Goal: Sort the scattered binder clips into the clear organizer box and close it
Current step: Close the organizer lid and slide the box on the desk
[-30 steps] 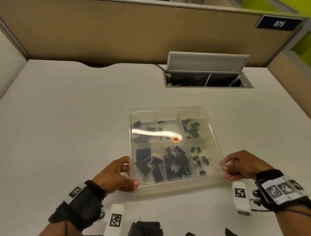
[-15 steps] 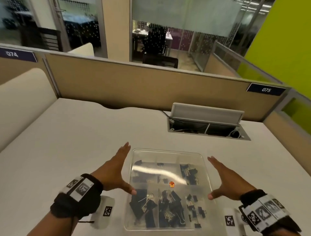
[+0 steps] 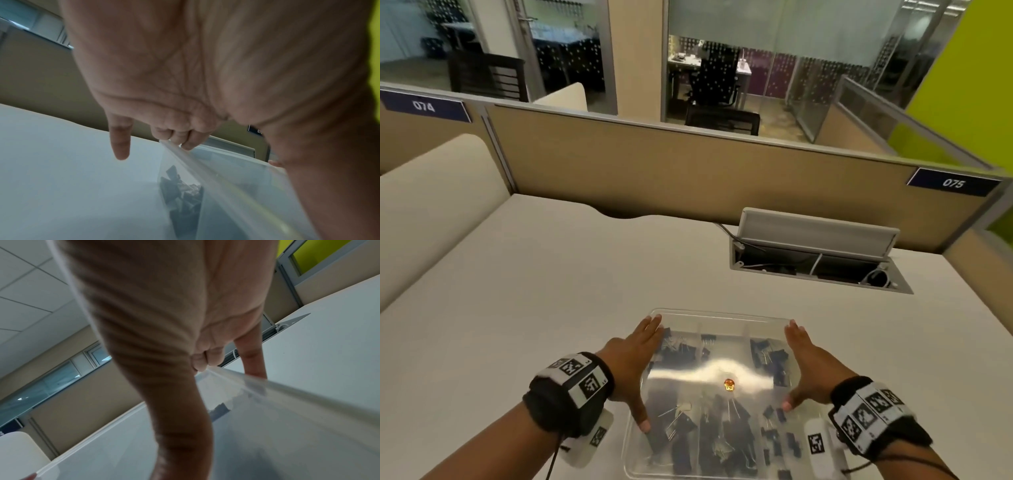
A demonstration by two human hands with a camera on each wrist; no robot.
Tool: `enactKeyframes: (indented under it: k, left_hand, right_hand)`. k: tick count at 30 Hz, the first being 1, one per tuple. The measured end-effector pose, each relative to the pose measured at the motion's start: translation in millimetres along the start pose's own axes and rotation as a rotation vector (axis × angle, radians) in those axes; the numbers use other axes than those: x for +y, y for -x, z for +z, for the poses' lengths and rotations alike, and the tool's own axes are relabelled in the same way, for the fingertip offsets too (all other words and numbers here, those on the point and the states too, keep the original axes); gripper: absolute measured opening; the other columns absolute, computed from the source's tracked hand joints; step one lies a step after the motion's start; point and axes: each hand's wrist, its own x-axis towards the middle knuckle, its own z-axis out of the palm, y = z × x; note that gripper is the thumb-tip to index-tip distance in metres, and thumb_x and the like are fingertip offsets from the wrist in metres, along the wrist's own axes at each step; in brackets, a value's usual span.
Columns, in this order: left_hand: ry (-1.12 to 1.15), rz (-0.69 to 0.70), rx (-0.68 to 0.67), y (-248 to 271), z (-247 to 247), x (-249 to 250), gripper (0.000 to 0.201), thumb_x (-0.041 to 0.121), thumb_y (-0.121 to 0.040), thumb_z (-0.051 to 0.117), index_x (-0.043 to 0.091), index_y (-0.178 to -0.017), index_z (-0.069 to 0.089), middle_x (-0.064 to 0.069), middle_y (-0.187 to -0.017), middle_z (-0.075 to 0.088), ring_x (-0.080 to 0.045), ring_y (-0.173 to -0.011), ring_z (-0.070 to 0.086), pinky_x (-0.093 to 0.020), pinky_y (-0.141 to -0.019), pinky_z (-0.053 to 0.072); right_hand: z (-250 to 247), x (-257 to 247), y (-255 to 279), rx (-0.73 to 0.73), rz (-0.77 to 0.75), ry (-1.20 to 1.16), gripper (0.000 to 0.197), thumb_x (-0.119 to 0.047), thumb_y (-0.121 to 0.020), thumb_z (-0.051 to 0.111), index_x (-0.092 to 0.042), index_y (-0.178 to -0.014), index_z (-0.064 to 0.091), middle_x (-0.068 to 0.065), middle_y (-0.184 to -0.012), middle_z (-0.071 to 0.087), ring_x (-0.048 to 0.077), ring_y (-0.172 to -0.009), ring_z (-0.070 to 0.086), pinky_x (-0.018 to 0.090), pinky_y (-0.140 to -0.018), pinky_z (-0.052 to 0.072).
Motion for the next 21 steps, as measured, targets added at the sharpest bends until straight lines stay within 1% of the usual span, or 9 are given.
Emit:
enactKeyframes:
  k: [6, 11, 13, 15, 17, 18, 19, 20, 21]
  left_hand:
    - [-0.026, -0.013, -0.035, -5.6, 0.6, 1.2, 0.158, 0.074, -0.025, 0.063, 0.022, -0.142, -0.030, 0.005, -0.139, -0.044, -0.021, -0.145, -0.018, -0.042, -0.119, 0.019]
    - [-0.078, -0.067, 0.032, 2.5, 0.2, 6.1, 0.153, 0.079, -0.030, 0.060, 0.024, -0.144, -0.027, 0.001, -0.154, -0.032, -0.014, -0.132, -0.031, -0.047, -0.112, -0.015]
    - [-0.114, -0.092, 0.142, 13.2, 7.3, 14.4, 0.145, 0.078, -0.043, 0.063, 0.023, -0.145, -0.024, 0.003, -0.151, -0.032, -0.013, -0.131, -0.031, -0.047, -0.108, -0.019]
    - [-0.101, -0.126, 0.255, 28.9, 17.7, 24.5, 0.123, 0.072, -0.065, 0.062, 0.027, -0.147, -0.018, 0.011, -0.146, -0.031, -0.008, -0.135, -0.025, -0.042, -0.110, -0.018]
    - [0.074, -0.145, 0.249, 43.8, 37.8, 31.0, 0.106, 0.079, -0.072, 0.047, 0.035, -0.145, -0.015, 0.023, -0.140, -0.030, 0.000, -0.135, -0.019, -0.036, -0.114, -0.011]
    - [0.114, -0.134, 0.214, 48.7, 51.8, 31.6, 0.106, 0.086, -0.068, 0.036, 0.033, -0.145, -0.015, 0.027, -0.137, -0.034, -0.001, -0.134, -0.022, -0.037, -0.117, -0.003]
    - [0.075, -0.122, 0.246, 52.7, 67.0, 32.8, 0.115, 0.092, -0.063, 0.024, 0.024, -0.146, -0.017, 0.031, -0.137, -0.038, -0.006, -0.134, -0.029, -0.042, -0.117, 0.011]
    - [-0.032, -0.151, 0.326, 51.3, 78.4, 27.2, 0.120, 0.094, -0.063, 0.016, 0.014, -0.147, -0.015, 0.034, -0.142, -0.035, -0.012, -0.136, -0.032, -0.049, -0.108, 0.034]
    - [-0.002, -0.239, 0.340, 45.6, 94.7, 19.4, 0.112, 0.089, -0.072, 0.010, 0.009, -0.148, -0.009, 0.027, -0.152, -0.026, -0.016, -0.140, -0.027, -0.045, -0.087, 0.055]
  right_hand:
    - [3.5, 6.7, -4.8, -0.016, -0.030, 0.010, 0.134, -0.035, -0.063, 0.084, -0.013, -0.148, -0.017, 0.002, -0.155, -0.027, 0.019, -0.144, -0.018, 0.031, -0.118, 0.009]
    - [4.6, 7.9, -0.9, 0.019, -0.062, 0.016, 0.135, -0.042, -0.059, 0.084, -0.013, -0.149, -0.013, 0.002, -0.157, -0.022, 0.019, -0.145, -0.015, 0.032, -0.118, 0.011]
    - [3.9, 9.9, 8.1, 0.036, -0.091, 0.013, 0.134, -0.045, -0.059, 0.083, -0.014, -0.150, -0.011, 0.002, -0.158, -0.017, 0.019, -0.147, -0.009, 0.031, -0.118, 0.013]
    - [3.4, 14.1, 20.9, 0.032, -0.121, -0.006, 0.131, -0.053, -0.060, 0.078, -0.018, -0.150, -0.011, -0.001, -0.158, -0.014, 0.019, -0.147, 0.004, 0.029, -0.116, 0.018]
    - [12.3, 26.9, 27.0, -0.045, -0.119, -0.024, 0.130, -0.062, -0.058, 0.068, -0.020, -0.148, -0.015, -0.011, -0.153, -0.018, 0.015, -0.146, 0.007, 0.028, -0.115, 0.022]
    - [18.5, 35.2, 27.5, 0.016, -0.176, 0.043, 0.124, -0.061, -0.064, 0.062, -0.016, -0.146, -0.018, -0.012, -0.149, -0.022, 0.012, -0.145, 0.001, 0.026, -0.113, 0.026]
    - [33.8, 46.8, 22.5, 0.171, -0.229, 0.111, 0.106, -0.055, -0.080, 0.052, -0.009, -0.143, -0.020, -0.009, -0.150, -0.023, 0.013, -0.145, -0.005, 0.023, -0.109, 0.030]
    - [41.5, 62.7, 16.1, 0.216, -0.257, 0.127, 0.077, -0.044, -0.098, 0.032, -0.003, -0.146, -0.014, -0.001, -0.156, -0.018, 0.018, -0.146, -0.007, 0.023, -0.108, 0.031]
    - [52.1, 78.5, 3.5, 0.346, -0.377, 0.301, 0.058, -0.032, -0.104, 0.013, 0.003, -0.147, -0.005, 0.009, -0.159, -0.009, 0.023, -0.147, -0.004, 0.025, -0.112, 0.025]
